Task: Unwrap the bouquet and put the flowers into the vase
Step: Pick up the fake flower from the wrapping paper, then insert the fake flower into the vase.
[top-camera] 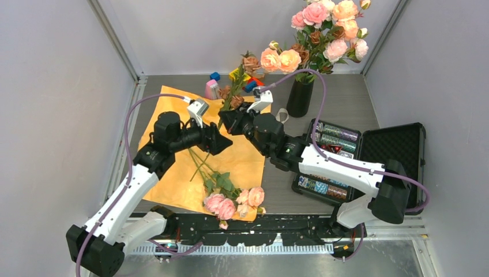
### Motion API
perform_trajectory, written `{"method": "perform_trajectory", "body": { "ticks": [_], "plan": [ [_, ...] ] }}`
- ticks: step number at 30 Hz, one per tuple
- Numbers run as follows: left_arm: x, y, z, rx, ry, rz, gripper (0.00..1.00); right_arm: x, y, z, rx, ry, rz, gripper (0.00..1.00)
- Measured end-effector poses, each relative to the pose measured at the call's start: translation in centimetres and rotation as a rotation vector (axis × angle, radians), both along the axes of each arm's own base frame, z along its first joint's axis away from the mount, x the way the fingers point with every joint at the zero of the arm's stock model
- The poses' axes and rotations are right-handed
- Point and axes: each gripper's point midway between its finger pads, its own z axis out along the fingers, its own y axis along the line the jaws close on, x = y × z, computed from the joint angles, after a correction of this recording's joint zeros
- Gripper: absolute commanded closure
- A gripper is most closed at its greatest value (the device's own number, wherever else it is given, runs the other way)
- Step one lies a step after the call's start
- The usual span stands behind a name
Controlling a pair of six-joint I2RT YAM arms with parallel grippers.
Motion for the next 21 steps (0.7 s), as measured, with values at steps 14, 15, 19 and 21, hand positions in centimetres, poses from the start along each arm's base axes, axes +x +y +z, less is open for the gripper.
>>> {"method": "perform_trajectory", "body": {
  "ticks": [14, 15, 19, 21],
  "plan": [
    [1.4, 3.7, 0.1, 0.133, -0.077, 0.174, 0.02, 3.9, -12.3, 2.6, -0.359, -0.200, -0.282, 1.00],
    [1.6, 3.9, 0.0, 0.141, -0.080, 0.186, 0.02, 4.6, -13.9, 2.6, -0.387, -0.195, -0.326, 1.00],
    [2.2, 5.1, -0.8, 0.183, -0.062, 0.241, 0.01, 7.1, -22.1, 3.0, -0.492, -0.178, -0.533, 1.00],
    [2.5, 5.7, -1.1, 0.202, -0.049, 0.271, 0.01, 7.5, -25.6, 3.4, -0.520, -0.177, -0.621, 1.00]
  ]
}}
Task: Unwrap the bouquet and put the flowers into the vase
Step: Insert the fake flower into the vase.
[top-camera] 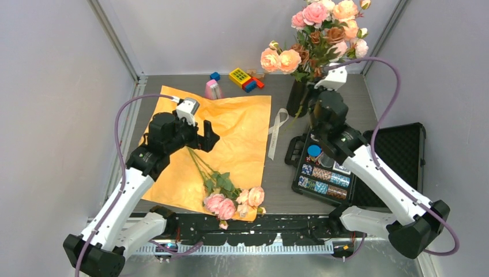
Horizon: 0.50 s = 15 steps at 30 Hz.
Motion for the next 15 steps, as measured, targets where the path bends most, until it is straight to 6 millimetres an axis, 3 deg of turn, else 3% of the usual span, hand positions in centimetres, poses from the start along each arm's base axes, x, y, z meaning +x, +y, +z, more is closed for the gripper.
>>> {"method": "perform_trajectory", "body": {
  "ticks": [3, 7, 15],
  "plan": [
    [0.3, 0.8, -0.2, 0.019, 0.008, 0.044, 0.01, 0.4, -3.8, 1.1, -0.026, -0.033, -0.097, 1.00],
    [0.8, 1.7, -0.7, 0.038, 0.032, 0.086, 0.01, 1.3, -6.3, 2.4, -0.066, -0.078, -0.164, 1.00],
    [1.4, 3.1, -1.4, 0.059, 0.059, 0.145, 0.00, 3.8, -6.6, 4.3, -0.152, -0.137, -0.185, 1.00]
  ]
}}
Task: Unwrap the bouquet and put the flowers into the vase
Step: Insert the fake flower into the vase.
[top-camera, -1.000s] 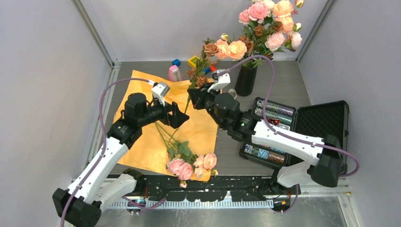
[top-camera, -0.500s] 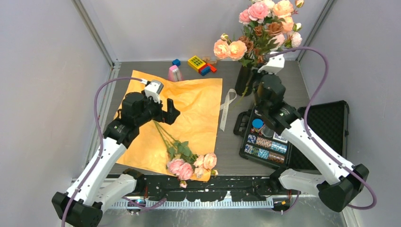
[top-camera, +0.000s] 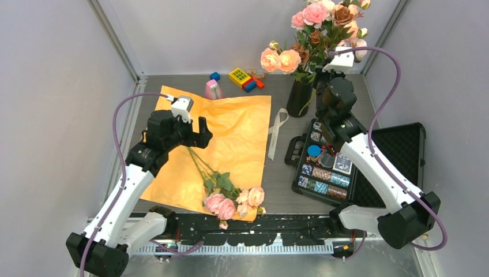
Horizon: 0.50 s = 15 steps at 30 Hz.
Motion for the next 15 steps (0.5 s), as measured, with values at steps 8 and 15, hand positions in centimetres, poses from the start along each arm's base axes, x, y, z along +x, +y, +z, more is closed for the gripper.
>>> {"method": "perform_trajectory", "body": {
  "ticks": [8, 15],
  "plan": [
    [0.1, 0.2, 0.0, 0.000, 0.002, 0.009, 0.00, 0.9, 0.2, 3.5, -0.040, -0.105, 0.012, 1.00],
    [0.0, 0.1, -0.1, -0.004, 0.006, 0.006, 0.00, 1.8, -0.2, 6.0, -0.076, -0.184, -0.001, 1.00]
  ]
}}
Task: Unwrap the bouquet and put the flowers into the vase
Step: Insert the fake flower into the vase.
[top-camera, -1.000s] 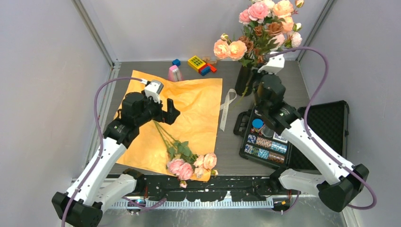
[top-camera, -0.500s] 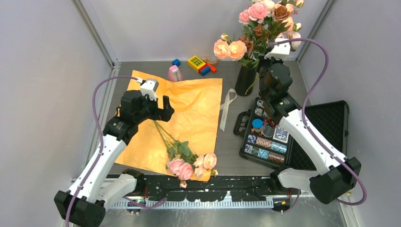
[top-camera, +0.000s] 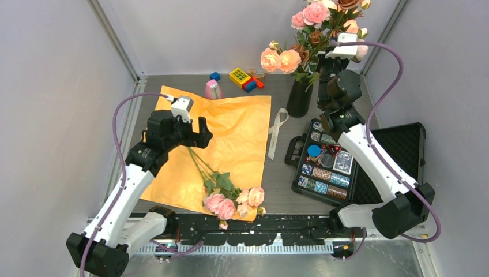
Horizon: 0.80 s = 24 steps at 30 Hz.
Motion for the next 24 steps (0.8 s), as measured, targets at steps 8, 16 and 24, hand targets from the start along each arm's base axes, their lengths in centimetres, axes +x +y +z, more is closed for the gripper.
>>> {"method": "perform_trajectory", "body": {
  "ticks": [8, 16, 24],
  "plan": [
    [0.0, -0.1, -0.1, -0.004, 0.007, -0.005, 0.00, 0.7, 0.5, 1.8, -0.041, -0.047, 0.018, 1.00],
    [0.0, -0.2, -0.2, -0.005, 0.010, -0.008, 0.00, 1.3, 1.4, 2.6, -0.075, -0.093, 0.048, 1.00],
    [0.0, -0.3, -0.3, -0.005, 0.016, -0.013, 0.00, 2.1, 1.8, 2.5, -0.090, -0.138, 0.052, 1.00]
  ]
}}
